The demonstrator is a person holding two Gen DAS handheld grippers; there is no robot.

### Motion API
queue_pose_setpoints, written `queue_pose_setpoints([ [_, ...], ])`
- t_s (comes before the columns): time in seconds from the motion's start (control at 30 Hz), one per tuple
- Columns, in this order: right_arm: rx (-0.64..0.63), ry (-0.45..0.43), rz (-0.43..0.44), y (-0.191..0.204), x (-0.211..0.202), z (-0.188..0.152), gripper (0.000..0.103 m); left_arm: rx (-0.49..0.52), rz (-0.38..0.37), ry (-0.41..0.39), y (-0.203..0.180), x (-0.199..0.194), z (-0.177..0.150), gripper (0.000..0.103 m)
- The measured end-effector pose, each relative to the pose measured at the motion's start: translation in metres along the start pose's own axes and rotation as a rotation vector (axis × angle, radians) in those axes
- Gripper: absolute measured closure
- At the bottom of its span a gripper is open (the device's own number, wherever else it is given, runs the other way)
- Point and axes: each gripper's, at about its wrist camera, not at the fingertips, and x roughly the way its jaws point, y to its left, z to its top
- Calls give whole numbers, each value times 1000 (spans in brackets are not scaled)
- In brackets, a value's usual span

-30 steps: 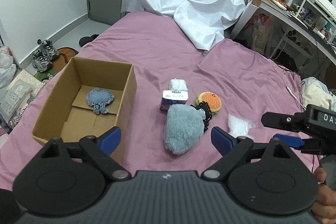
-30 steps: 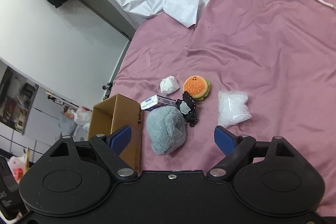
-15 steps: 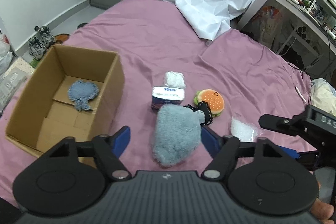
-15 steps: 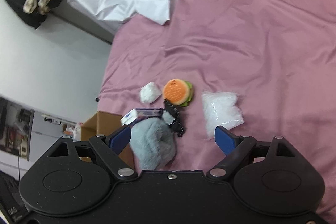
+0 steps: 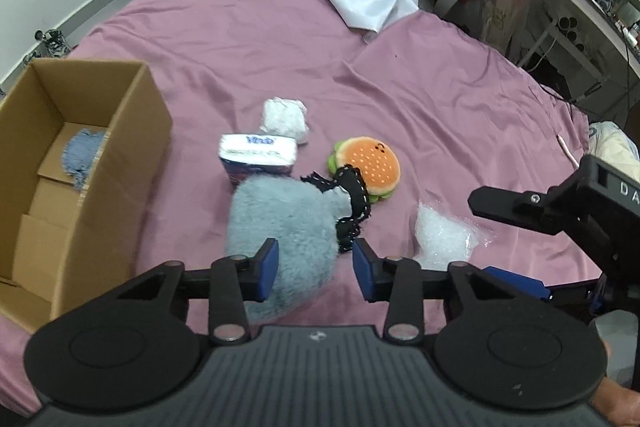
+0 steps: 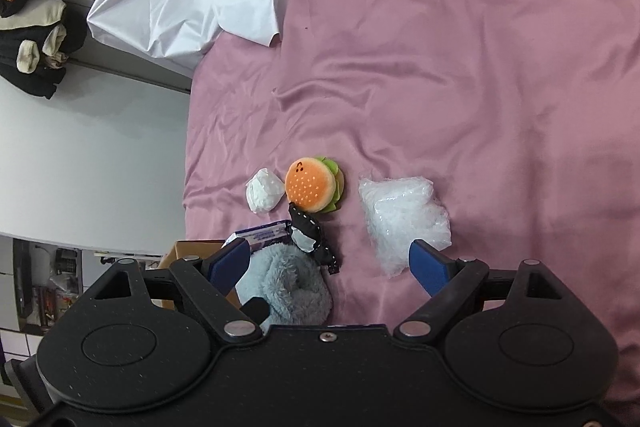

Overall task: Organize soft objects
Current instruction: 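Move the left tool to the grey fluffy plush and close on it, then lift the grey plush with the left tool and carry it over the box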

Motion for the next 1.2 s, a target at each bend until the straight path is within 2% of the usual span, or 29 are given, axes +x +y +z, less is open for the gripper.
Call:
queue_pose_setpoints([
  [0.1, 6, 15, -1, -2, 5, 2, 16, -2, 6, -11, -2, 7, 1, 67],
  [0.33, -35, 47, -7, 7, 19, 1, 17, 33, 78, -16, -2, 16, 4, 67],
  [0.47, -46, 64, 10, 13, 25, -2, 23, 0, 102, -15, 14, 17, 4, 67],
  [0.63, -68, 78, 50, 20, 25, -7, 28, -77, 117, -9, 39, 17, 4, 73],
  [0.77, -85, 80, 87, 28, 25, -12, 29, -143, 79, -17, 55, 15, 4, 76],
  [0.83, -100, 98, 74, 33, 30, -15, 32, -181, 57, -18, 62, 14, 2, 77],
  [1.0, -108, 167, 53, 43, 54, -22, 58, -255, 9, -13, 74, 11, 1, 79],
  [1.2, -120, 187, 7, 50, 67, -27, 62, -347, -58, 6, 90, 6, 0, 80],
])
